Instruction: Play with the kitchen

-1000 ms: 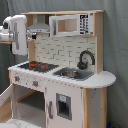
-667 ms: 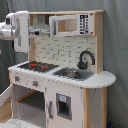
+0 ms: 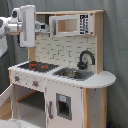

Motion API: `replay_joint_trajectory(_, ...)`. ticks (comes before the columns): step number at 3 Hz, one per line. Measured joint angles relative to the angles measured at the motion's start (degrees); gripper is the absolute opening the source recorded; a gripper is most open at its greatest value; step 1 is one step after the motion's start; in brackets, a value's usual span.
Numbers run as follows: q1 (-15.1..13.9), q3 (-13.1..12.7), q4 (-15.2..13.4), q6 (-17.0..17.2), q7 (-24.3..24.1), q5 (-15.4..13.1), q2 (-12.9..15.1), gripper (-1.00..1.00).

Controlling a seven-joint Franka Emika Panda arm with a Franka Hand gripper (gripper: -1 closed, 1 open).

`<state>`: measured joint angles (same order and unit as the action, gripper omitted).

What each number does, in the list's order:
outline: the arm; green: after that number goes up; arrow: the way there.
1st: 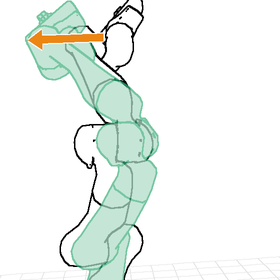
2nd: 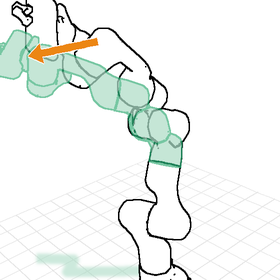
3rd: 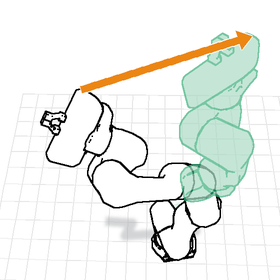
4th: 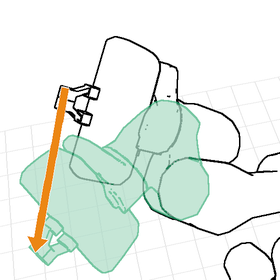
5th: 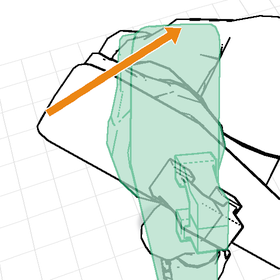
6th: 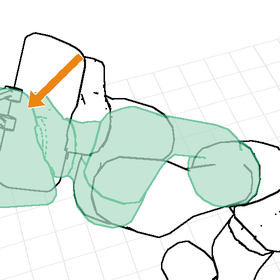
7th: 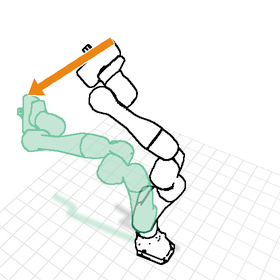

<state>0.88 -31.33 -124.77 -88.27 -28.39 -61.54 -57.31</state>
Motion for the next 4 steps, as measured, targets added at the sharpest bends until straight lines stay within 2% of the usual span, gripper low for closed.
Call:
replay_joint_trajectory(1,-2.16,1.00,1.57,-4.05,2.69,-1.94,3.03,-1.00)
replay_joint_trajectory(2,-4.28,0.89,2.82,-8.71,3.74,-2.75,6.53,-1.00)
replay_joint_trajectory(3,-5.19,1.15,2.74,-13.40,5.53,-2.88,9.37,-1.00)
replay_joint_trajectory(4,-5.24,2.64,2.39,-17.18,8.70,-2.91,12.02,-1.00)
